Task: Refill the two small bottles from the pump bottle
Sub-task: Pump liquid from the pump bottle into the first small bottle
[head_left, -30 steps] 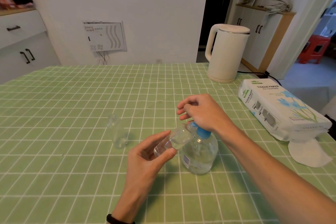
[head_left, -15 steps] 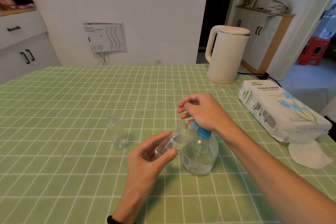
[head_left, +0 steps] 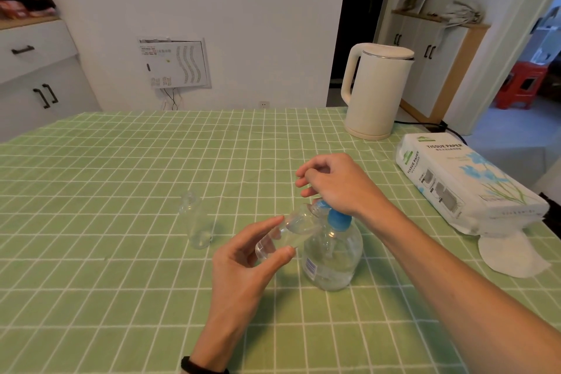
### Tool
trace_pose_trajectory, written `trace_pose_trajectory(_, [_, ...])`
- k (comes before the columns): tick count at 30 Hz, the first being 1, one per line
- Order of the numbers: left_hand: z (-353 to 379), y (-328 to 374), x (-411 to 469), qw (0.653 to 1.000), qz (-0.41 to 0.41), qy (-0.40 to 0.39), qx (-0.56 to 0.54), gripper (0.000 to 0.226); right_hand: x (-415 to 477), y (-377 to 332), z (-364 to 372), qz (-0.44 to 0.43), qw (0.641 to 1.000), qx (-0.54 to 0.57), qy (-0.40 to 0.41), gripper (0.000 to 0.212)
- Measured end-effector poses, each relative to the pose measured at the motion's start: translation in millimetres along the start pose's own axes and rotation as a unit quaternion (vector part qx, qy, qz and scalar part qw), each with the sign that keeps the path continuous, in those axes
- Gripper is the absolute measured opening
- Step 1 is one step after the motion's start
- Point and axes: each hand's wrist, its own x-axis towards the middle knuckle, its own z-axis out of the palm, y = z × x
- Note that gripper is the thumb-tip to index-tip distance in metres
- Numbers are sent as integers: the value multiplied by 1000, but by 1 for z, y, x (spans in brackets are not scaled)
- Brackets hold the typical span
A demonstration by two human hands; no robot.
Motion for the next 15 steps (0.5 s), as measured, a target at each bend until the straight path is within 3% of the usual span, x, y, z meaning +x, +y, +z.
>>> trace_pose_trajectory(15, [-1, -2, 0, 999, -1, -4, 33, 50, -2, 4, 2, 15, 1000, -7, 3, 25])
